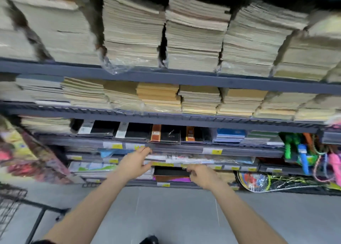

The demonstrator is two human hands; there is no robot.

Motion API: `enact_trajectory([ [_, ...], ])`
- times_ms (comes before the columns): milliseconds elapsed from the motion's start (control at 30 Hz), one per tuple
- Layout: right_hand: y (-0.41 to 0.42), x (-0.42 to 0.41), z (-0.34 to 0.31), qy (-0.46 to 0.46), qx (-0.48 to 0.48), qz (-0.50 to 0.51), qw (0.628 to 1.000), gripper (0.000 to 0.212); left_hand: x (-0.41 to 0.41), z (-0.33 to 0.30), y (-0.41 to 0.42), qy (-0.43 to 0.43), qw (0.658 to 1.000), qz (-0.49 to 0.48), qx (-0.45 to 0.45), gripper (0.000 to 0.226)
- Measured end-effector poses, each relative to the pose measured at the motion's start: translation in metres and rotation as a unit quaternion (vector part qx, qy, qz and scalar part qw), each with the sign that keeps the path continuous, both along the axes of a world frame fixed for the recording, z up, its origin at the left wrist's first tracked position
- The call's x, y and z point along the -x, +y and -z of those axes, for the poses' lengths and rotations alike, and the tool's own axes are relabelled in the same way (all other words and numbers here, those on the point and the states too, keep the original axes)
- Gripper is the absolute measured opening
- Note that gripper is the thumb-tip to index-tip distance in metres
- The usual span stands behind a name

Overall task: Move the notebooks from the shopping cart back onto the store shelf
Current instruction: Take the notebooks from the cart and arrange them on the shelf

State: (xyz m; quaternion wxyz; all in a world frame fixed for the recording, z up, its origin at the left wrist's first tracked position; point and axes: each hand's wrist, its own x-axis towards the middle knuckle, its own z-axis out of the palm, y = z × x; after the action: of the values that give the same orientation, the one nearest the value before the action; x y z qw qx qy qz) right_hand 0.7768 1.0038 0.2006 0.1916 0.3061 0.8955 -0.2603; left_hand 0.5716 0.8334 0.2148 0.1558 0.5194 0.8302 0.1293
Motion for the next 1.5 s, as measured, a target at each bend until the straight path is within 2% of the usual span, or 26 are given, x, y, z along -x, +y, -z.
enact_trajectory([
  [67, -0.017, -0.007, -0.026, -0.002, 0.034, 0.01, 0.999, 0.033, -0.008, -0.018, -0.036, -0.04, 0.999, -0.028, 0.023, 0.06],
  [167, -0.047, -0.013, -0.055, 0.019, 0.079, 0.026, 0.996, 0.025, -0.026, -0.04, -0.085, -0.061, 0.996, -0.068, 0.019, 0.06],
  [267, -0.075, -0.013, -0.07, 0.05, 0.101, 0.018, 0.993, 0.023, -0.044, -0.054, -0.127, -0.062, 0.994, -0.095, 0.003, 0.054],
  [433, -0.122, -0.003, -0.077, 0.083, 0.116, -0.007, 0.99, 0.023, -0.059, -0.057, -0.192, -0.059, 0.981, -0.185, -0.019, 0.028],
  [733, -0.247, 0.046, -0.078, 0.062, 0.16, -0.073, 0.983, 0.015, -0.067, -0.053, -0.356, -0.067, 0.953, -0.297, 0.009, 0.023],
  [933, -0.368, 0.096, -0.079, 0.067, 0.173, -0.079, 0.98, 0.018, -0.034, -0.057, -0.493, -0.074, 0.934, -0.348, -0.002, 0.024],
  [1100, -0.477, 0.138, -0.082, 0.098, 0.221, -0.024, 0.97, 0.018, -0.006, -0.065, -0.608, -0.062, 0.927, -0.368, -0.029, 0.02],
  [1200, -0.529, 0.164, -0.084, 0.108, 0.234, -0.017, 0.966, 0.017, 0.015, -0.07, -0.665, -0.066, 0.926, -0.371, -0.013, 0.018],
  [1500, -0.612, 0.245, -0.088, 0.108, 0.27, -0.008, 0.957, 0.024, 0.099, -0.063, -0.733, -0.085, 0.907, -0.409, -0.055, 0.014],
])
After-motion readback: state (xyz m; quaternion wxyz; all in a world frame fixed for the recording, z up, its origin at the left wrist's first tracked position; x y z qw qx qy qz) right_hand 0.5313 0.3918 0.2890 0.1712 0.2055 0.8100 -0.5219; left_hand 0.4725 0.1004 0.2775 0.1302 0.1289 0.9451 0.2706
